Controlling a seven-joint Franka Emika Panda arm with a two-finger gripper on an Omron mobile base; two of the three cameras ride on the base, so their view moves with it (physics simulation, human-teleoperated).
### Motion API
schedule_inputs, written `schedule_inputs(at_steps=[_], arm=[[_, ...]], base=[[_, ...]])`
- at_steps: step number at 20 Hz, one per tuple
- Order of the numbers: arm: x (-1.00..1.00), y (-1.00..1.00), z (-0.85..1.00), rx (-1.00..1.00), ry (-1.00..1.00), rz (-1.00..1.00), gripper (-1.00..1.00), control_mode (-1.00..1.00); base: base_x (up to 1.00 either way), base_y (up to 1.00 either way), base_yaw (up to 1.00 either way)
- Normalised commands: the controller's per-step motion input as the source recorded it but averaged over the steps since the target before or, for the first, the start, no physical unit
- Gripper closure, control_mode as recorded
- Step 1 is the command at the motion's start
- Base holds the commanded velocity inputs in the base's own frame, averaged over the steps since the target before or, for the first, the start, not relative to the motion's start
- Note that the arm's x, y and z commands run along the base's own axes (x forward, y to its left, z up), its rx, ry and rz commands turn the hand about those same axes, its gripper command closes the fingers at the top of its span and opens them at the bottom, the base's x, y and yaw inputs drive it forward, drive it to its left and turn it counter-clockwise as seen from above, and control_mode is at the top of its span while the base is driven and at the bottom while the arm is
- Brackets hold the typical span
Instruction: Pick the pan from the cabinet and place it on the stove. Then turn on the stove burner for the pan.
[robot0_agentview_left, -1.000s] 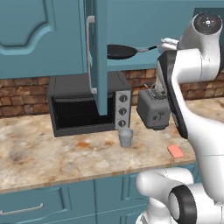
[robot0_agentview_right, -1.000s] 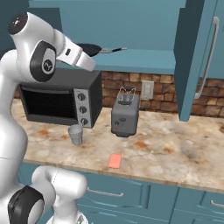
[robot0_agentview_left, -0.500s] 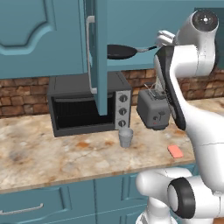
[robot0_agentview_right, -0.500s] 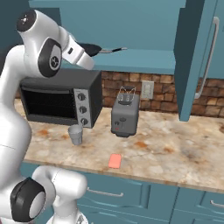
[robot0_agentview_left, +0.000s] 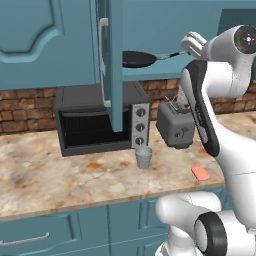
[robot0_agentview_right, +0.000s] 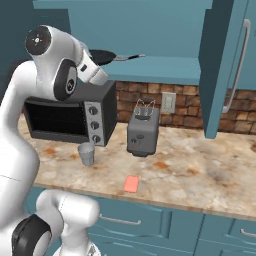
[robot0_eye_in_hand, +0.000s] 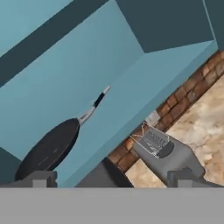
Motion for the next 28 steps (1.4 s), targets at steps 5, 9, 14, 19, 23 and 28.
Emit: schedule_inputs(at_steps=[5, 9, 14, 19, 23, 28], arm=[[0.06, -0.03, 0.0, 0.23, 0.0, 0.14, -1.0, -1.0], [0.12, -0.12, 0.0, 0.18, 0.0, 0.16, -1.0, -1.0], [0.17, -0.18, 0.0, 0.12, -0.02, 0.09, -1.0, -1.0], [0.14, -0.1, 0.0, 0.1, -0.05, 0.01, -1.0, -1.0], [0.19, 0.0, -0.03, 0.04, -0.03, 0.0, -1.0, -1.0], [0.23, 0.0, -0.05, 0.02, -0.02, 0.0, -1.0, -1.0]], base=[[0.0, 0.0, 0.0], [0.0, 0.0, 0.0], [0.0, 0.0, 0.0], [0.0, 0.0, 0.0], [0.0, 0.0, 0.0], [0.0, 0.0, 0.0]])
